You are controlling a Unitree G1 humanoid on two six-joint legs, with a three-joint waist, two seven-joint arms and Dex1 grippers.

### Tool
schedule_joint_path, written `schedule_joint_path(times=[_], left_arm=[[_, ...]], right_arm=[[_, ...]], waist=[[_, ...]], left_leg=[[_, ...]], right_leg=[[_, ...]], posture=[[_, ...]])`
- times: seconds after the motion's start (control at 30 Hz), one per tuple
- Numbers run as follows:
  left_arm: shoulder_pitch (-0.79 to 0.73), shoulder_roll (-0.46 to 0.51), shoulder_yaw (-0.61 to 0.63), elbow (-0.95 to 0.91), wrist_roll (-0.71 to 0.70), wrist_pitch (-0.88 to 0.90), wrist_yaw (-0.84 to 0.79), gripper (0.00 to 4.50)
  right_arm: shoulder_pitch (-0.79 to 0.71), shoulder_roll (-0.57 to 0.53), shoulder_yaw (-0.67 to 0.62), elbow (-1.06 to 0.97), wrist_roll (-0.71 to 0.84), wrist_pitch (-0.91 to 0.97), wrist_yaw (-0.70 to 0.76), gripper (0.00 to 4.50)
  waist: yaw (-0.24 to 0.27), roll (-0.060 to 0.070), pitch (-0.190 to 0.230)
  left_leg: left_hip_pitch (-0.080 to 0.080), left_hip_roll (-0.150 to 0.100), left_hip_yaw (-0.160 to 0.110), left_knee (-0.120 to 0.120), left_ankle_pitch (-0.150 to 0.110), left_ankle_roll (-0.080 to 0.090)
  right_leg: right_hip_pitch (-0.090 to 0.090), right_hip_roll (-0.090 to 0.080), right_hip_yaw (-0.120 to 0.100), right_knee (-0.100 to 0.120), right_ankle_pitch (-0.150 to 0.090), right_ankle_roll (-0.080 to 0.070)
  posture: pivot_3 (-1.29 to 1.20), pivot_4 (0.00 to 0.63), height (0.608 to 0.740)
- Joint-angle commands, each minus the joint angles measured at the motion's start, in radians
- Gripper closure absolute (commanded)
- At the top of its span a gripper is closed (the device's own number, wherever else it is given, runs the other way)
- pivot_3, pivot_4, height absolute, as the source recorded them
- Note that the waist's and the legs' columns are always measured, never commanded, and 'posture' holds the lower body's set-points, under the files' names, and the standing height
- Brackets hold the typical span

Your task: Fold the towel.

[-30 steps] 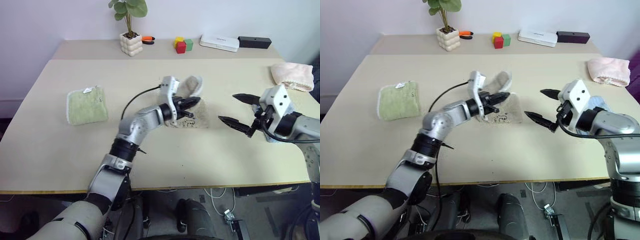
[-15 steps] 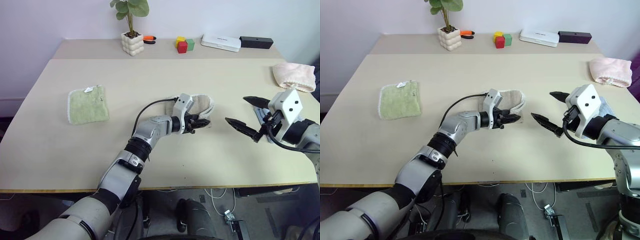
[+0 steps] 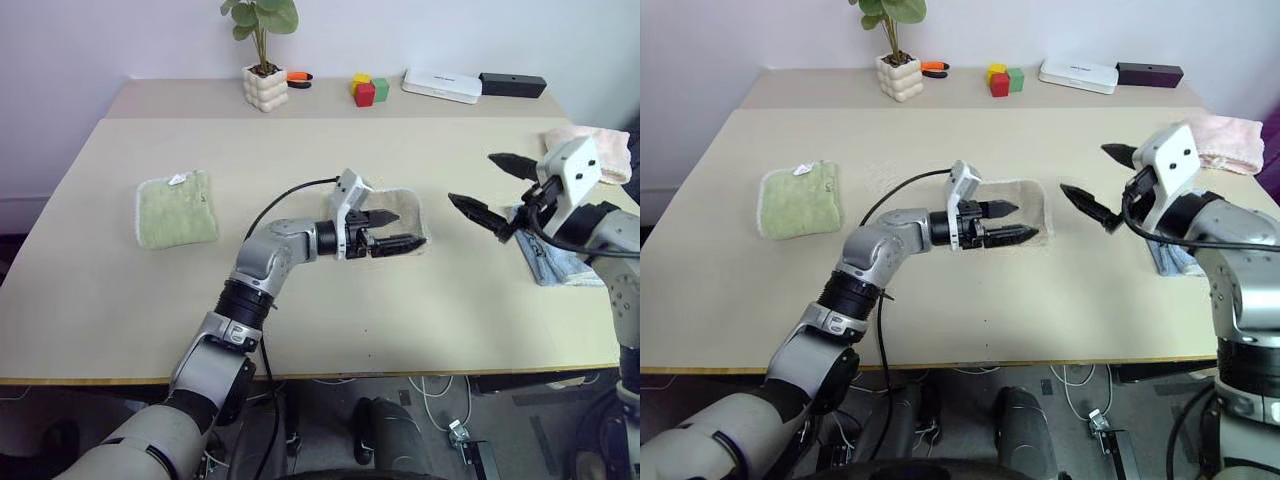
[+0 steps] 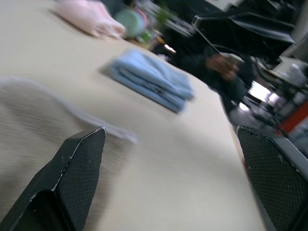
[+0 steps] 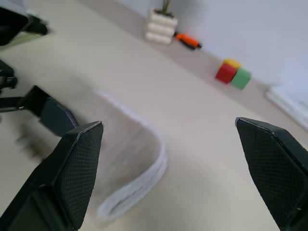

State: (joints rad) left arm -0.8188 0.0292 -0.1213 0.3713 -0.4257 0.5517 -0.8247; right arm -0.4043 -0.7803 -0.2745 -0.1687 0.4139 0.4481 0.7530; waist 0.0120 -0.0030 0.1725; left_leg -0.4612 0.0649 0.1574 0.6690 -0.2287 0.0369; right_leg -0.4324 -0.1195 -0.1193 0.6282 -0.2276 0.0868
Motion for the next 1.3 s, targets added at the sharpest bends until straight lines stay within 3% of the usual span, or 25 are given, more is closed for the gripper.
schedule_joint_path(times=[0.03,0.07,0.1,0.13,0.23,0.37,0.43,0.7,0.93,1.3], left_arm=[[-0.041,-0.025,0.129,0.025,0.001,-0.082,0.175,0.04],[-0.043,-0.029,0.157,0.038,0.009,-0.114,0.223,0.04],[-0.041,-0.032,0.171,0.044,0.021,-0.14,0.257,0.58],[-0.037,-0.038,0.181,0.044,0.025,-0.158,0.278,0.84],[-0.026,-0.072,0.2,0.05,0.045,-0.203,0.369,2.38],[-0.023,-0.108,0.198,0.08,0.071,-0.232,0.441,4.45],[-0.027,-0.128,0.185,0.113,0.089,-0.251,0.456,4.5],[-0.045,-0.175,0.16,0.257,0.14,-0.258,0.473,4.5],[-0.044,-0.142,0.17,0.368,0.184,-0.25,0.513,4.5],[0.0,-0.098,0.179,0.272,0.176,-0.252,0.485,4.5]], right_arm=[[-0.054,0.067,0.022,0.029,-0.024,0.003,-0.097,0.0],[-0.068,0.113,0.045,0.038,-0.051,0.002,-0.157,0.0],[-0.079,0.156,0.059,0.042,-0.062,0.013,-0.202,0.0],[-0.085,0.198,0.067,0.044,-0.066,0.031,-0.245,0.0],[-0.101,0.351,0.103,0.031,-0.088,0.066,-0.392,1.35],[-0.122,0.47,0.148,0.044,-0.152,0.068,-0.523,3.4],[-0.135,0.532,0.14,0.088,-0.157,0.058,-0.585,4.46],[-0.099,0.59,0.182,0.283,-0.245,-0.071,-0.634,4.46],[-0.049,0.592,0.19,0.402,-0.313,-0.167,-0.667,4.46],[-0.09,0.567,0.17,0.382,-0.307,-0.177,-0.641,4.46]], waist=[[0.0,0.0,0.0],[-0.003,0.0,0.0],[-0.004,0.0,0.0],[-0.004,0.0,0.0],[-0.003,0.0,0.0],[0.002,0.0,0.0],[0.0,0.0,0.0],[-0.009,0.001,0.0],[-0.025,0.001,-0.001],[-0.028,0.001,-0.001]], left_leg=[[0.0,0.0,0.0,0.0,0.0,0.0],[0.0,0.0,0.0,0.0,0.0,0.0],[0.0,0.0,0.0,0.0,0.0,0.0],[0.001,0.0,0.0,0.0,0.0,0.0],[0.0,0.0,0.001,-0.001,0.004,-0.006],[0.0,0.0,0.001,-0.001,0.005,-0.008],[0.0,-0.001,0.001,0.0,0.005,-0.007],[0.0,-0.001,0.002,-0.001,0.005,-0.008],[0.001,-0.001,0.002,-0.002,0.005,-0.008],[0.003,0.0,0.001,-0.002,0.005,-0.008]], right_leg=[[0.0,0.0,0.0,0.0,0.0,0.0],[0.0,0.0,0.0,0.0,0.0,0.0],[0.0,0.0,0.0,0.001,0.0,0.0],[0.0,0.0,0.0,0.001,0.0,0.001],[-0.001,0.001,0.0,0.002,0.0,0.001],[0.0,0.001,0.0,0.002,0.001,0.001],[0.0,0.0,0.0,0.002,0.001,0.001],[0.0,0.001,-0.001,0.002,0.0,0.001],[0.0,0.001,0.0,0.002,0.0,0.001],[0.002,0.001,0.0,0.002,0.0,0.001]], posture=[[0.0,0.15,0.74],[0.0,0.15,0.74],[0.0,0.15,0.74],[0.0,0.15,0.74],[0.0,0.15,0.74],[0.0,0.15,0.74],[0.0,0.15,0.74],[0.0,0.15,0.74],[0.0,0.15,0.74],[0.0,0.15,0.74]])
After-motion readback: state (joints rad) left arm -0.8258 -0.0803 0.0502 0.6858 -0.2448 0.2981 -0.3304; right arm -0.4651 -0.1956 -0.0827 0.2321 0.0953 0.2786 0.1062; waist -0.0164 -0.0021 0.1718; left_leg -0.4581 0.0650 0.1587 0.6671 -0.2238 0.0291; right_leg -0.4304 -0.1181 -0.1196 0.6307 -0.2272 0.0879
